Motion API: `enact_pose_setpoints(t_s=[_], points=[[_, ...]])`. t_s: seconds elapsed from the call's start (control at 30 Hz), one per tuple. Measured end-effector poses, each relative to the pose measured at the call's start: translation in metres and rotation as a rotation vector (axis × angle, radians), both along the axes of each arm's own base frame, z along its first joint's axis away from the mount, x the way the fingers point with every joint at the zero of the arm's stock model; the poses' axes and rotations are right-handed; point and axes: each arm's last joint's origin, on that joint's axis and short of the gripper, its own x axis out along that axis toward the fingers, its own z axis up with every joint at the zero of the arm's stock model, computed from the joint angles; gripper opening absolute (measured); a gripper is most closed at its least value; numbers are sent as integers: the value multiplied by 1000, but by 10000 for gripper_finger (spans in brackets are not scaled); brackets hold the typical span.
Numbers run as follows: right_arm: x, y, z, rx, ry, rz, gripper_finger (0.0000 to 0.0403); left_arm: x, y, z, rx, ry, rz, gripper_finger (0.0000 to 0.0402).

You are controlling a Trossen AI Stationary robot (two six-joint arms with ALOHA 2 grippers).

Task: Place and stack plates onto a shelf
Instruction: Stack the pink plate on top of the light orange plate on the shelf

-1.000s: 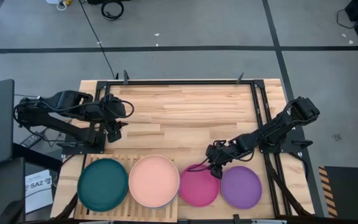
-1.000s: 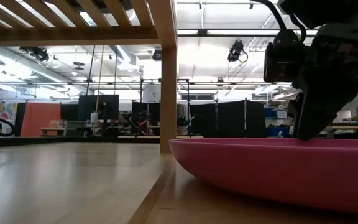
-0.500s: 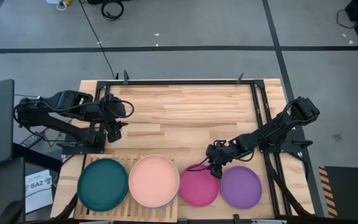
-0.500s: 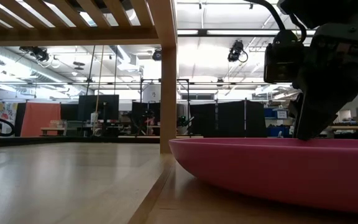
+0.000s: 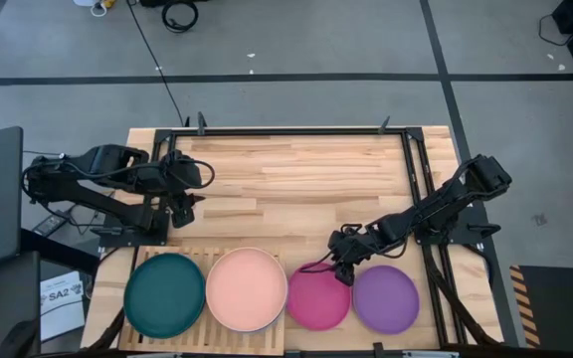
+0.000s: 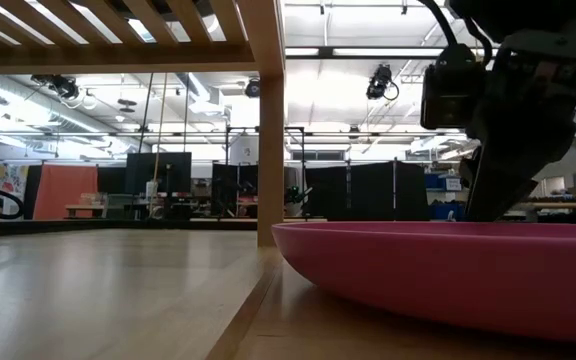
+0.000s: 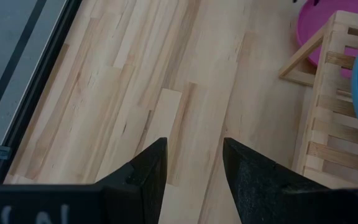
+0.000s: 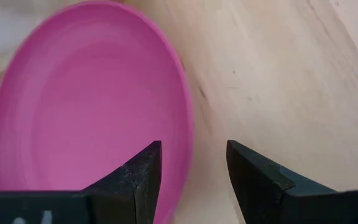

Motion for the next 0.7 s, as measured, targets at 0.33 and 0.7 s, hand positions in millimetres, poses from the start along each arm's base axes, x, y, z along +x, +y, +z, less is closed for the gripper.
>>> enact_pose_setpoints(t_s=[0.33, 0.7], points=[[9, 4, -22, 8, 26, 21, 183, 0, 0, 0, 0, 0, 0, 162], [13, 5, -18, -13, 10, 25, 83, 0, 0, 0, 0, -1, 1, 162]])
